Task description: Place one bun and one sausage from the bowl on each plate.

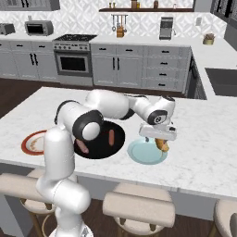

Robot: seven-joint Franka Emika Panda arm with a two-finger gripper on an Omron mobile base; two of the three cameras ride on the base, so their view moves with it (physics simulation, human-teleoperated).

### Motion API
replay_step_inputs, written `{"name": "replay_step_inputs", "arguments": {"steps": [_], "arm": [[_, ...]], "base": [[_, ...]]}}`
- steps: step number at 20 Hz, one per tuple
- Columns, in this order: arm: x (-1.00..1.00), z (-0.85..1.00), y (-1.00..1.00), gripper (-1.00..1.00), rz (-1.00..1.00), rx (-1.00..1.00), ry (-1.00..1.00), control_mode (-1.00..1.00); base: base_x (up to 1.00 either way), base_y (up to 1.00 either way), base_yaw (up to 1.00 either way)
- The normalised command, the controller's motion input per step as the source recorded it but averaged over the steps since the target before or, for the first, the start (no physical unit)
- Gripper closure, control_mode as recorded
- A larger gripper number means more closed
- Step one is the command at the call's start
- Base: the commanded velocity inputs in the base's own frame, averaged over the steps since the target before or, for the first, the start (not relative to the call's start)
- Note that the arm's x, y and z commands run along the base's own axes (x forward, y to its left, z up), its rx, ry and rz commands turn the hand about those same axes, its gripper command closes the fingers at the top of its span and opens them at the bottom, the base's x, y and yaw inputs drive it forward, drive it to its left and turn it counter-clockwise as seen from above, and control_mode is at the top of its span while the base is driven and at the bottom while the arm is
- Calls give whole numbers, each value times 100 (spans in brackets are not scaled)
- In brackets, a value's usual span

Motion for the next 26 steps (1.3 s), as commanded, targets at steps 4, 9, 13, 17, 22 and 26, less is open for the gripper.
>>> {"name": "replay_step_inputs", "arguments": {"steps": [4, 9, 13, 17, 22, 26], "arm": [[0, -21, -1, -100, 0, 21, 0, -100], [0, 0, -1, -100, 0, 28, 1, -100], [4, -10, -2, -100, 0, 23, 11, -100], [10, -32, -2, -100, 0, 15, 10, -100], [7, -20, -14, -100, 0, 6, 1, -100], [-1, 31, 0, -100, -4, -9, -1, -100]], "base": [[0, 0, 0], [0, 0, 0], [0, 0, 0], [0, 0, 0], [0, 0, 0], [0, 0, 0]]}}
